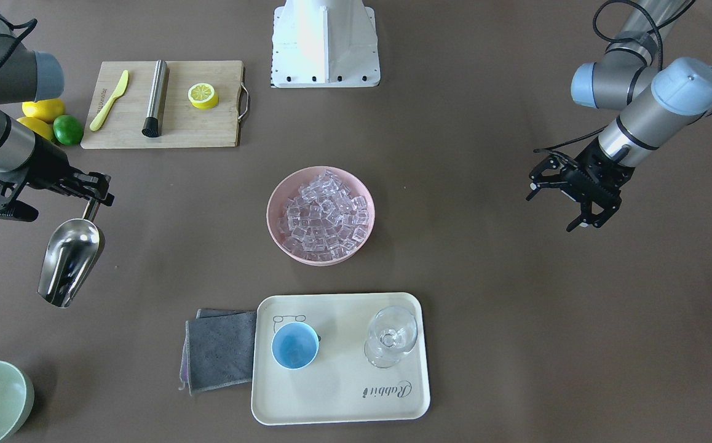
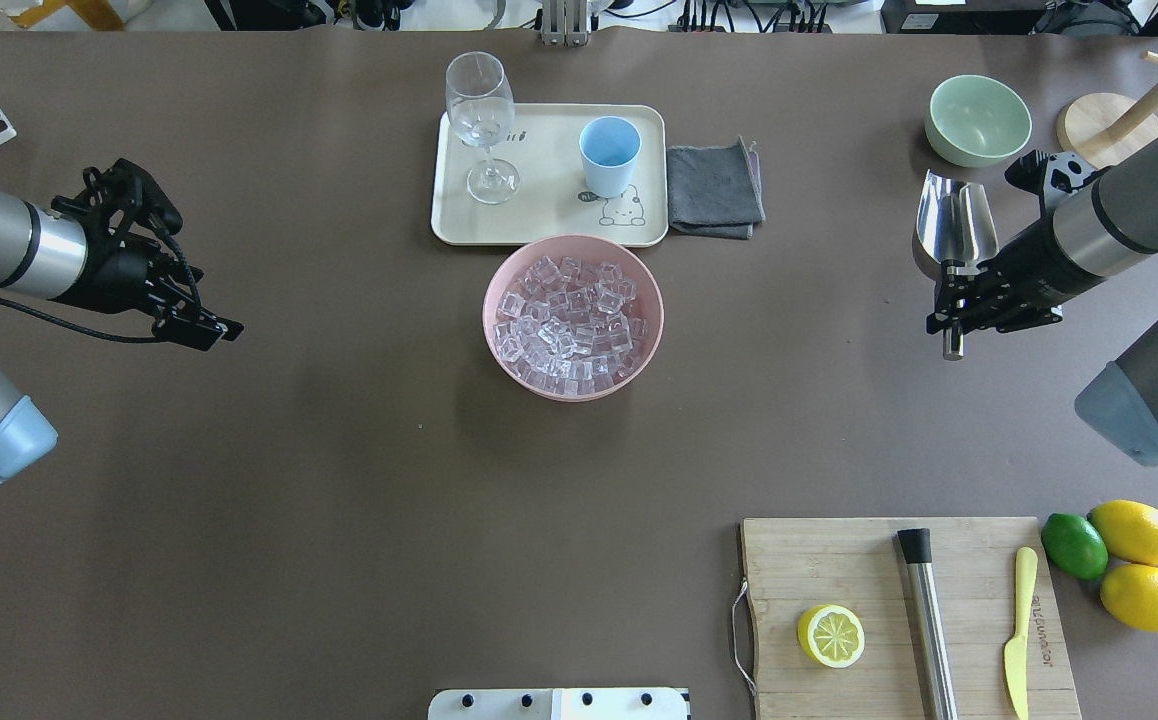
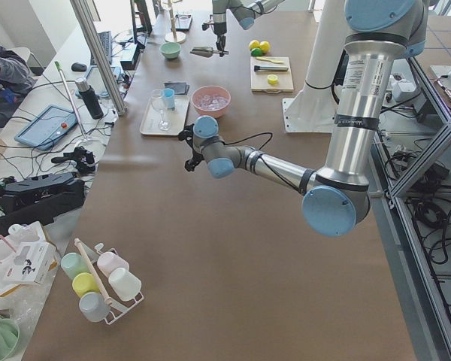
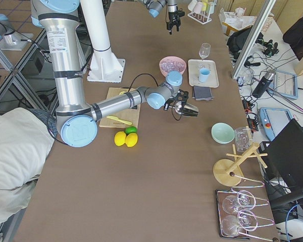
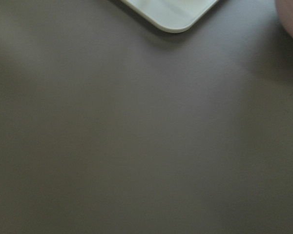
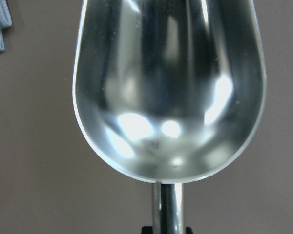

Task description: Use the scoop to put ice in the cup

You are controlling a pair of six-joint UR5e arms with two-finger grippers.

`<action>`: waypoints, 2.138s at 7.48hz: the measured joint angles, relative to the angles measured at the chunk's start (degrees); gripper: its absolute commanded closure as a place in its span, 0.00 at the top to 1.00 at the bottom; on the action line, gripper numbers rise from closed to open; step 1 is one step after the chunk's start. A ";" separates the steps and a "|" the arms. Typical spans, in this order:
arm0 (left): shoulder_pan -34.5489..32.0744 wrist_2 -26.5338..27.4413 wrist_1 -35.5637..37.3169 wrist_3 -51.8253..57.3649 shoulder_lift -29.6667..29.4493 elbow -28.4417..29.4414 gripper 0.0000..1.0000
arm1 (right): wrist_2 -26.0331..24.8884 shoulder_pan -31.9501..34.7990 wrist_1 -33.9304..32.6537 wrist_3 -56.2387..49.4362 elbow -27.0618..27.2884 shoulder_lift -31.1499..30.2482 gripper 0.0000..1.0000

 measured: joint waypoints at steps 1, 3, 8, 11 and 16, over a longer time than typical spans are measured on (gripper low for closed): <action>-1.75 -1.93 1.46 -0.15 0.88 0.76 0.99 | 0.37 -0.75 0.49 -0.02 -0.51 -0.79 0.00; -6.98 -8.45 2.21 -0.32 2.56 3.76 0.99 | 0.54 -2.56 0.72 -0.19 -1.08 -1.99 0.00; -23.49 -21.47 8.02 -1.59 8.86 11.87 0.99 | 0.45 -5.68 0.71 -0.23 -2.13 -3.78 1.00; -29.59 -22.44 26.16 -7.21 9.26 6.99 0.99 | 0.85 -5.86 0.68 0.00 -1.16 -3.28 1.00; -36.28 -21.56 47.41 7.62 12.45 -0.93 0.99 | 4.24 3.52 -5.32 -2.20 7.69 -3.82 1.00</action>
